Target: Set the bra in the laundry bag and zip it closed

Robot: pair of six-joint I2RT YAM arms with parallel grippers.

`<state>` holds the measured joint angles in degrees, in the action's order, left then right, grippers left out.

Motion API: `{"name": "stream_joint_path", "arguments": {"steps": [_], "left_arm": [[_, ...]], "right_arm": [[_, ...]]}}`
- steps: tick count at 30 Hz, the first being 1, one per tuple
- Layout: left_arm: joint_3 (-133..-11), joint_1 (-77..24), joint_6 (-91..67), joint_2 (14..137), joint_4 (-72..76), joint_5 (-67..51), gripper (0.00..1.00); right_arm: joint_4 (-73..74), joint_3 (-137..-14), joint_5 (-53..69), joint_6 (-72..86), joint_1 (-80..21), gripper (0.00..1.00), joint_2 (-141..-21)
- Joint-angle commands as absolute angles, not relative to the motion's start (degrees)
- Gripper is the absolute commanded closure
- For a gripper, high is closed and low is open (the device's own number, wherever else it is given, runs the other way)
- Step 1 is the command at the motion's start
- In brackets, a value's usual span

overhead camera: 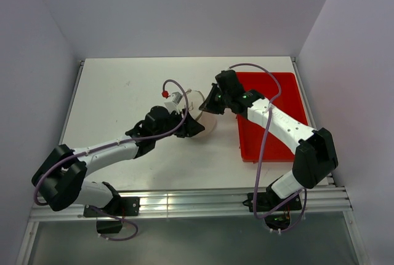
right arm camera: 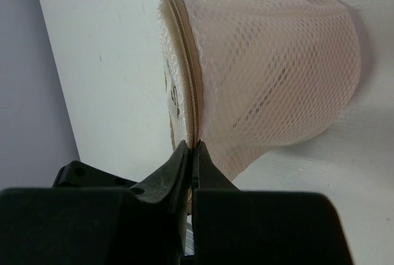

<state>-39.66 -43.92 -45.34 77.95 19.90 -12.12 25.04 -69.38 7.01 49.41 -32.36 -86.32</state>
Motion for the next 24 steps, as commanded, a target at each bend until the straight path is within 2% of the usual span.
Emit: {"name": "stream_joint_path", "arguments": {"steps": [1,6,8,9,12,13,20,24], "left_arm": [[-42.01,-44.12,-45.97,78.57,22.76,-11.60,0.48],[-42.36,-44.12,-46.14,79.28,22.94,-10.99,0.57],[-42.45,-44.03,-46.14,79.19,22.76,-10.72,0.67],[-42.45,-44.03,-46.23,79.19,22.42,-10.37,0.77],[-42.45,-44.03,-46.06,79.02,21.63,-10.11,0.92],[-42.45,-44.03,-46.05,78.93,21.27,-9.76,1.00],[-41.58,-43.77,-44.65,75.24,16.62,-7.56,1.00],[-37.80,-39.31,-44.56,72.43,14.68,-9.31,1.00]], "right_arm": [[24.96,-70.40,7.21,48.69,-32.52,1.00,-83.94],[24.87,-70.05,7.29,48.78,-32.52,1.00,-83.94],[24.87,-69.87,7.29,48.69,-32.52,1.00,-83.85],[24.70,-69.79,7.29,48.69,-32.52,1.00,-83.85],[24.61,-69.70,7.29,48.52,-32.52,1.00,-83.93],[24.61,-69.70,7.38,48.34,-32.52,1.00,-83.94],[25.66,-71.63,5.19,45.36,-32.34,1.00,-85.51],[26.37,-74.70,6.15,43.25,-31.29,1.00,-87.62]]}}
